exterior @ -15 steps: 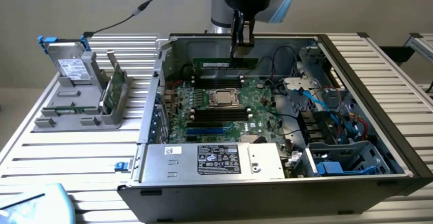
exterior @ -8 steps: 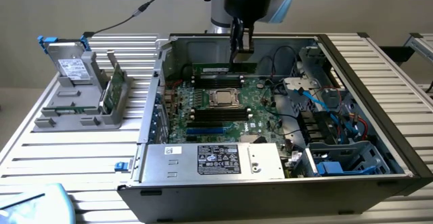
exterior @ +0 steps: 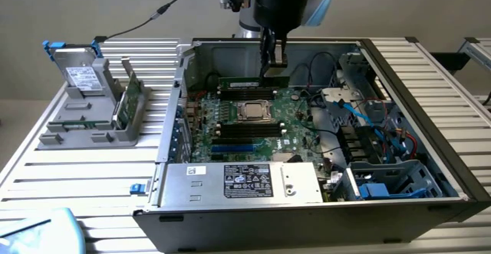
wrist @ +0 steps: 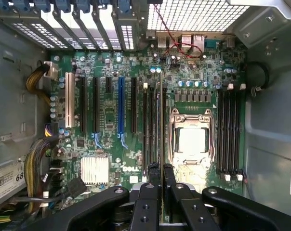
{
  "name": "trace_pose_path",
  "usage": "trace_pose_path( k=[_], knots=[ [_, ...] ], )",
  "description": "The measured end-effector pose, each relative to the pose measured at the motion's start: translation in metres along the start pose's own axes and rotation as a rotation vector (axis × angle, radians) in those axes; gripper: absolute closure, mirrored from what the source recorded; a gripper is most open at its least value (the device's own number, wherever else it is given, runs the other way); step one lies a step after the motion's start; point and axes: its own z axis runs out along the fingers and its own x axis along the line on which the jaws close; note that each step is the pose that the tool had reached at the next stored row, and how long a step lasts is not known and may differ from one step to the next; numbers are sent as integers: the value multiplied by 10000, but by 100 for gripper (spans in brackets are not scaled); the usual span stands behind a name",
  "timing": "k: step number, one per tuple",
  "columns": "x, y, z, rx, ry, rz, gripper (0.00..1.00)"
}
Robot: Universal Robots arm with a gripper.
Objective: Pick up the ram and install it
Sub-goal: 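Insert the ram into the slot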
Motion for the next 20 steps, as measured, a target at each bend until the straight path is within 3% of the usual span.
trace_pose_path(
  k=[20],
  knots=[
    [2, -54, 219, 11, -55, 284, 86]
  ],
)
